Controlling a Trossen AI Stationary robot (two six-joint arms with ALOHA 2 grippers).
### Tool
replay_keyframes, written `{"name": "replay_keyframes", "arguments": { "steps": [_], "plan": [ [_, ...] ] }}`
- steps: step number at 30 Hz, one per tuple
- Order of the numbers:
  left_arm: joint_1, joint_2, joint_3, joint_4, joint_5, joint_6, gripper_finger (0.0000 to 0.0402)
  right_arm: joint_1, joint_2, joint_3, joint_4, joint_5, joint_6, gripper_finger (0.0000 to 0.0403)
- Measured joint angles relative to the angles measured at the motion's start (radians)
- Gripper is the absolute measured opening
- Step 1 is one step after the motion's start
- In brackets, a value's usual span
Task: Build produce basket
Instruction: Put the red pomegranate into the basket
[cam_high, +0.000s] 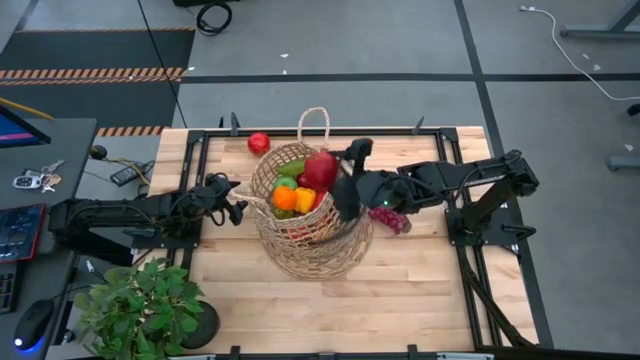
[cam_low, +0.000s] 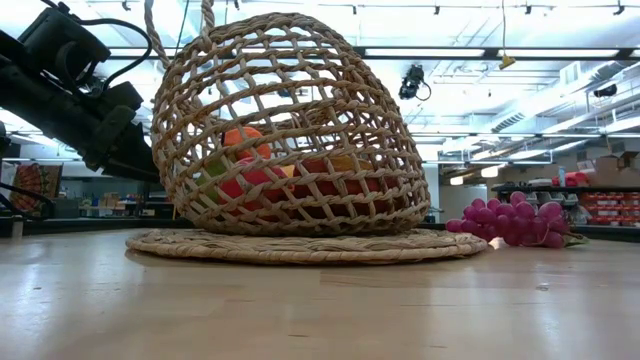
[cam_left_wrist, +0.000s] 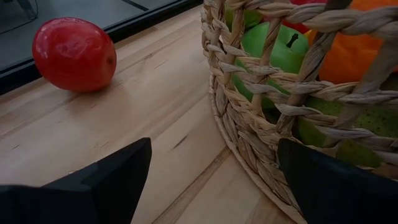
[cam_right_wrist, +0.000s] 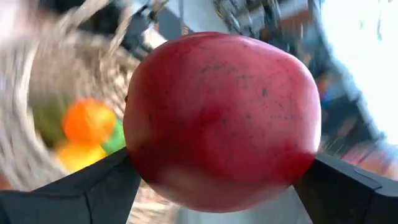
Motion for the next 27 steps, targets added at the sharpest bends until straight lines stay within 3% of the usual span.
{"name": "replay_keyframes", "arguments": {
  "steps": [6, 10, 16, 24, 27],
  "plan": [
    [0.000, 0.000, 0.000, 0.000, 0.000, 0.000, 0.0357, -0.025, 0.000, 0.000, 0.000, -0.022, 0.692, 0.0381],
    [0.000, 0.000, 0.000, 0.000, 0.000, 0.000, 0.0357, -0.032, 0.000, 0.000, 0.025, -0.098, 0.975, 0.0381],
    [0.000, 0.000, 0.000, 0.000, 0.000, 0.000, 0.0357, -0.033, 0.000, 0.000, 0.113, -0.305, 1.072, 0.0381],
    [0.000, 0.000, 0.000, 0.000, 0.000, 0.000, 0.0357, -0.050, 0.001, 0.000, 0.189, -0.512, 0.937, 0.0381],
    [0.000, 0.000, 0.000, 0.000, 0.000, 0.000, 0.0357, -0.075, 0.022, -0.001, 0.196, -0.539, 0.953, 0.0381]
  ]
}}
